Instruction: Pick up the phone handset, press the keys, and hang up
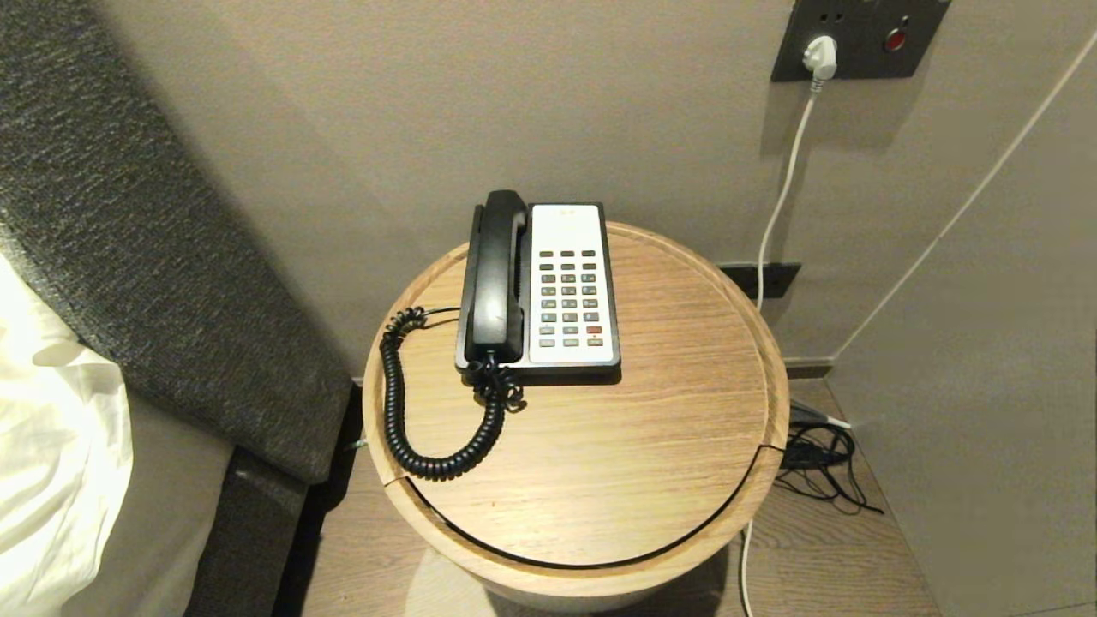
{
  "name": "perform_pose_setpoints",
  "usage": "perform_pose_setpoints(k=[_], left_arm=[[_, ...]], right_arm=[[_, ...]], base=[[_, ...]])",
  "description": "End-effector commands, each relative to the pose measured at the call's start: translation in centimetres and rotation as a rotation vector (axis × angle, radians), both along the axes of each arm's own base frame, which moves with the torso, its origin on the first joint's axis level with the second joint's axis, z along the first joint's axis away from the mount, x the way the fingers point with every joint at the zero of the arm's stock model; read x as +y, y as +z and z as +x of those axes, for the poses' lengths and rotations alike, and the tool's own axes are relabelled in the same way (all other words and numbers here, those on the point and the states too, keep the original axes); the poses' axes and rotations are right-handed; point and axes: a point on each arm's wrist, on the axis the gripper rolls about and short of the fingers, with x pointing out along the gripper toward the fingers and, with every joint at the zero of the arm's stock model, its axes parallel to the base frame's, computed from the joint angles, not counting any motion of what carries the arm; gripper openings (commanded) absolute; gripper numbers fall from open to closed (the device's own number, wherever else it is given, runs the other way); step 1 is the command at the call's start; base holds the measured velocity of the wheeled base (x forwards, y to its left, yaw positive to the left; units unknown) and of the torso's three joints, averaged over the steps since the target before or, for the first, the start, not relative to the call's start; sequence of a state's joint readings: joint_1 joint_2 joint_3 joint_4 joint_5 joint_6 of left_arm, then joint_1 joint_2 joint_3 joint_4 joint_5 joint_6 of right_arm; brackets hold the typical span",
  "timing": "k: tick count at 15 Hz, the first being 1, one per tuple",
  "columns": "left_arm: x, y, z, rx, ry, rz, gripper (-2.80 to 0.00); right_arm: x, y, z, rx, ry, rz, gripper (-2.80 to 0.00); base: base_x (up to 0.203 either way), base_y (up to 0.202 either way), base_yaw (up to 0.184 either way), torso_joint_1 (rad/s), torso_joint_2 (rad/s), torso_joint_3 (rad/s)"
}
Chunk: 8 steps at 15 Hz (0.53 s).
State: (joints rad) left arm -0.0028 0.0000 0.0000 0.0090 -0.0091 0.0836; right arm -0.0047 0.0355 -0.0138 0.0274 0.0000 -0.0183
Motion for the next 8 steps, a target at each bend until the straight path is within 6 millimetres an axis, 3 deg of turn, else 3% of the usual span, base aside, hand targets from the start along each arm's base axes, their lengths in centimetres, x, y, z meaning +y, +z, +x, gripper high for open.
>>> perform_pose_setpoints(k=[1,8], left_arm=[[0.0,0.0,0.01,0.002,0.0,0.001,-2.8],[0.0,0.0,0.01,0.002,0.0,-0.002,-2.8]], right_arm=[[0.0,0.0,0.02,0.003,0.0,-0.001,-2.8],[0.0,0.01,0.02,0.002,0.0,-0.002,-2.8]], base=[[0.0,0.0,0.0,0.0,0.0,0.0],[0.0,0.0,0.0,0.0,0.0,0.0]])
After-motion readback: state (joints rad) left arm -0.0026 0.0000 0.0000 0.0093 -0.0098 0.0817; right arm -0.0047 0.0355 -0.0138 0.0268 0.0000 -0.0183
